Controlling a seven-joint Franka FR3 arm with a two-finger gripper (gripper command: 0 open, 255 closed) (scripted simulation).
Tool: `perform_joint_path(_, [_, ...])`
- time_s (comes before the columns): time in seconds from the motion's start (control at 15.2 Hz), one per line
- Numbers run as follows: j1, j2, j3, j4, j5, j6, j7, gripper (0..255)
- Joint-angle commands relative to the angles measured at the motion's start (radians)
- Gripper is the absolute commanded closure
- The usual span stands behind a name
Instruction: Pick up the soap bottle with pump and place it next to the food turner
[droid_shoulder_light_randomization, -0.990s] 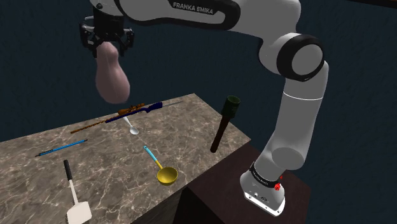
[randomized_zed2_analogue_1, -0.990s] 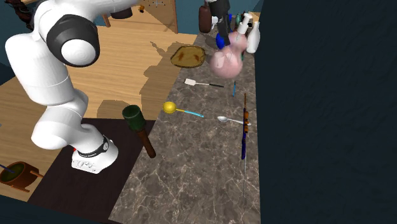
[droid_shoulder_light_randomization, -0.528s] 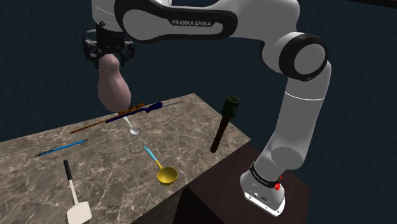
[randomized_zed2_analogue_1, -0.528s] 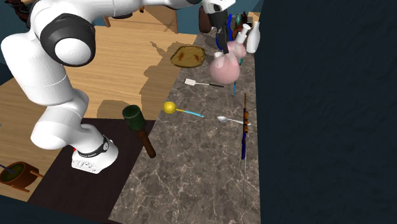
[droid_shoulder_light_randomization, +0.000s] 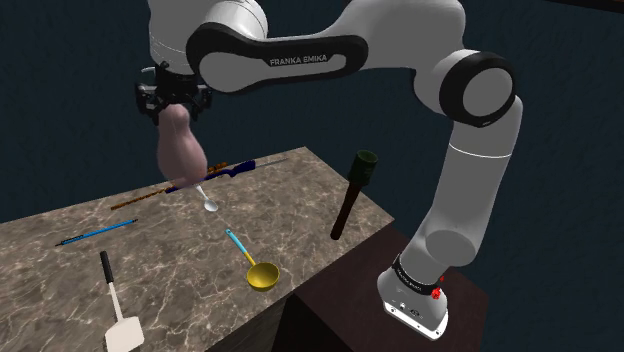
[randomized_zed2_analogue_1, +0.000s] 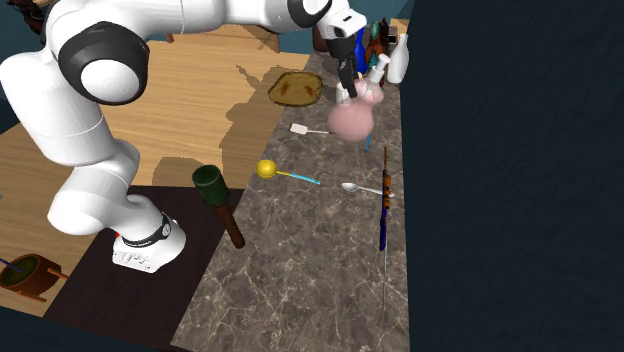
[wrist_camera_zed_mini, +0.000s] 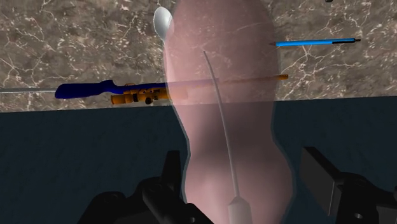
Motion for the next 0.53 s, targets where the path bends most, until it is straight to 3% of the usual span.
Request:
perform_joint_path(0.0, [-0.002,0.002,-0.002,-0.025,-0.007,0.027,0.010,255])
perform_joint_path(0.46, [-0.005,0.013,-0.011,-0.102,-0.031,0.109,0.045,255])
